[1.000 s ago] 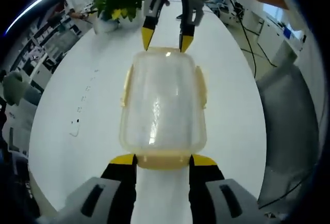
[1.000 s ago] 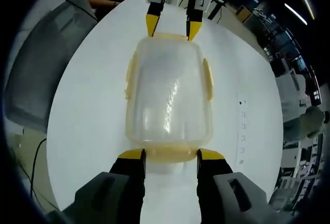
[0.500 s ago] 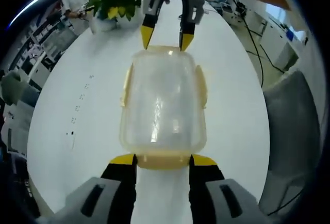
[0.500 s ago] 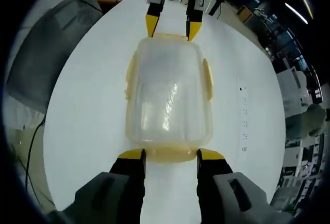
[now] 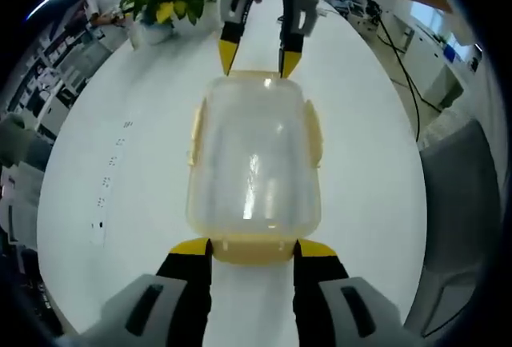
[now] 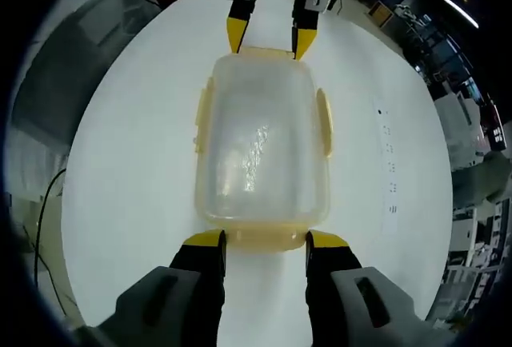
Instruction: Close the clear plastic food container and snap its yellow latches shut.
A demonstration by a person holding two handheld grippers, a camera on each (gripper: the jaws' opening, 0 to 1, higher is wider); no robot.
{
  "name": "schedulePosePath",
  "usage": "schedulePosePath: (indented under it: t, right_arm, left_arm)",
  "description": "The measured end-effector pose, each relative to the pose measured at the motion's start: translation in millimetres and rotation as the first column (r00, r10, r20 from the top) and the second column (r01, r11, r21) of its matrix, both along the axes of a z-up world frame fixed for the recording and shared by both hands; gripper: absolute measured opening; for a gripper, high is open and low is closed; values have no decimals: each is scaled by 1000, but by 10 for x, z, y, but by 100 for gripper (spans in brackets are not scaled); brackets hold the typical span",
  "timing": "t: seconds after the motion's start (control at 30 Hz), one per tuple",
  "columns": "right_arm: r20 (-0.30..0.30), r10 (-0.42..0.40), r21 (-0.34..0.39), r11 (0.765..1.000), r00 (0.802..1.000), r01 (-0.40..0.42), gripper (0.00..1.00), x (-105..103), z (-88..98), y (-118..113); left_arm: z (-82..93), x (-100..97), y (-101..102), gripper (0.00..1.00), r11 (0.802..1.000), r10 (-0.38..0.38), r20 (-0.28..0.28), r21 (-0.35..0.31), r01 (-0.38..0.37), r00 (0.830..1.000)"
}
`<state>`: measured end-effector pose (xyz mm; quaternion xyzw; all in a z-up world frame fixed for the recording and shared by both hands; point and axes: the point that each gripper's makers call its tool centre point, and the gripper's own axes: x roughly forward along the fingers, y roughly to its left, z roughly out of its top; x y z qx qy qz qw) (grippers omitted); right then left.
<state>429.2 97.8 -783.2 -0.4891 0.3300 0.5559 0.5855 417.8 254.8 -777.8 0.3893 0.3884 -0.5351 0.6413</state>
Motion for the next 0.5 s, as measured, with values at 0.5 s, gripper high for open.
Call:
schedulePosePath:
  t: [0.5]
  right_arm:
    - [-15, 15, 9, 1000, 1000, -15, 36, -39, -34, 64]
  left_arm:
    - [-82, -44, 53, 35, 998, 17, -28, 65, -15, 999]
